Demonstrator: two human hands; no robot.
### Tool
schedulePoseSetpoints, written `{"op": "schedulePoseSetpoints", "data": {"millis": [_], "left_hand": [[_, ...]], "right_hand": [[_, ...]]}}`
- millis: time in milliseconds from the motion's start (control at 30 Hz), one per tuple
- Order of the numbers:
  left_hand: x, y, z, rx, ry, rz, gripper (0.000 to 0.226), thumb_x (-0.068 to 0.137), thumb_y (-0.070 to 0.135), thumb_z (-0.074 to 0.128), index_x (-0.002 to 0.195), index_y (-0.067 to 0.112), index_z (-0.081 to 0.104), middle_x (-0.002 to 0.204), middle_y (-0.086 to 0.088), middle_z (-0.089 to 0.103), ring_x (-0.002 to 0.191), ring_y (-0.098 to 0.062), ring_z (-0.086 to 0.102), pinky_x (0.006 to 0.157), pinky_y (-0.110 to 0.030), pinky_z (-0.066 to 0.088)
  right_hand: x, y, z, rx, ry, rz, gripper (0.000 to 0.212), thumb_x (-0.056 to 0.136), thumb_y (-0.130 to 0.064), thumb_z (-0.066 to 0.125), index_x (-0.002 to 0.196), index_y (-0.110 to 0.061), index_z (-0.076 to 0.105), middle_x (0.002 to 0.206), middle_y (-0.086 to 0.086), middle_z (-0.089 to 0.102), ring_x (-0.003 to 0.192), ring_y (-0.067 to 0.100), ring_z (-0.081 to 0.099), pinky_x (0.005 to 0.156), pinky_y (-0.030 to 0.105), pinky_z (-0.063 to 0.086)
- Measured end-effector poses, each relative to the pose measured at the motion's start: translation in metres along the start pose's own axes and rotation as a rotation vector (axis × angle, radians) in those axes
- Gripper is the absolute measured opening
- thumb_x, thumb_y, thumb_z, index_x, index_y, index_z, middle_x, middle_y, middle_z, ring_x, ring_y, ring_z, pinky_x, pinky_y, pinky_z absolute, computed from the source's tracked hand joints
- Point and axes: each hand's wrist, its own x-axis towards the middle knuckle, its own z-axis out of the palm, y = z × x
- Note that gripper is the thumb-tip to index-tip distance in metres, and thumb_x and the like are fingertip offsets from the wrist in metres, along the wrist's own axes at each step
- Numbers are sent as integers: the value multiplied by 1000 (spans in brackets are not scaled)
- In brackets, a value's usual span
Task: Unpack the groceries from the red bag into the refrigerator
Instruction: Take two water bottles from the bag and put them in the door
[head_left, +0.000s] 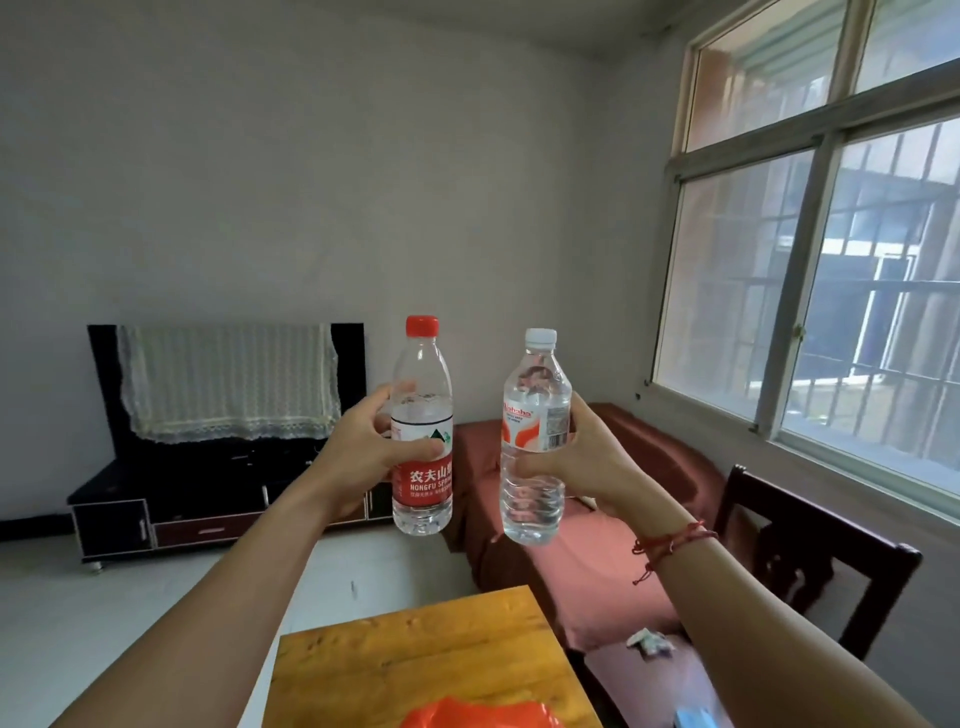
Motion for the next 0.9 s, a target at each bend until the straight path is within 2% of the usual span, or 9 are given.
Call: {"op": "schedulePoseSetpoints", "data": {"millis": [300,400,500,700,833,900], "left_hand": [[-9,5,-5,22,18,4,71,74,-1,80,132,30,53,111,-7,70,89,-16,73,64,-27,58],[-11,3,-8,27,48,10,70,73,-2,80,128,33,56,110,-7,71,90,-16,73,65,-27,58],[-17,0,-13,57,83,1,73,73,0,82,132,32,54,112,-5,70,95,-18,72,71,-31,58],[-41,0,-29,65,213,-3,67,73,-8,78,125,29,57,100,5,72,84,-4,72,63,-18,56],[-68,-1,-53,99,323,-37,73,70,-5,81,131,27,56,111,-4,69,101,-19,69,79,-34,57],[-84,0,-66,114,377,-39,72,69,-4,82,128,29,58,110,-6,70,102,-22,68,77,-34,56]], "right_hand": [[4,-2,7,-11,-9,-32,77,55,-18,93,122,-25,55,104,1,75,93,17,75,89,45,61],[5,-1,10,-3,-23,-30,78,57,-15,94,124,-26,55,105,0,75,94,16,75,90,45,61],[6,-1,15,7,-56,-40,77,59,-12,93,125,-26,54,106,-1,74,95,16,74,91,44,60],[16,-4,43,13,-143,-69,73,59,-19,95,120,-30,56,104,-6,75,93,10,74,92,42,60],[20,-10,75,42,-234,-108,74,58,-18,94,120,-32,56,104,-6,75,94,11,74,92,43,59],[20,-15,95,51,-276,-125,76,55,-23,94,120,-33,55,105,-6,75,95,12,74,93,45,59]]}}
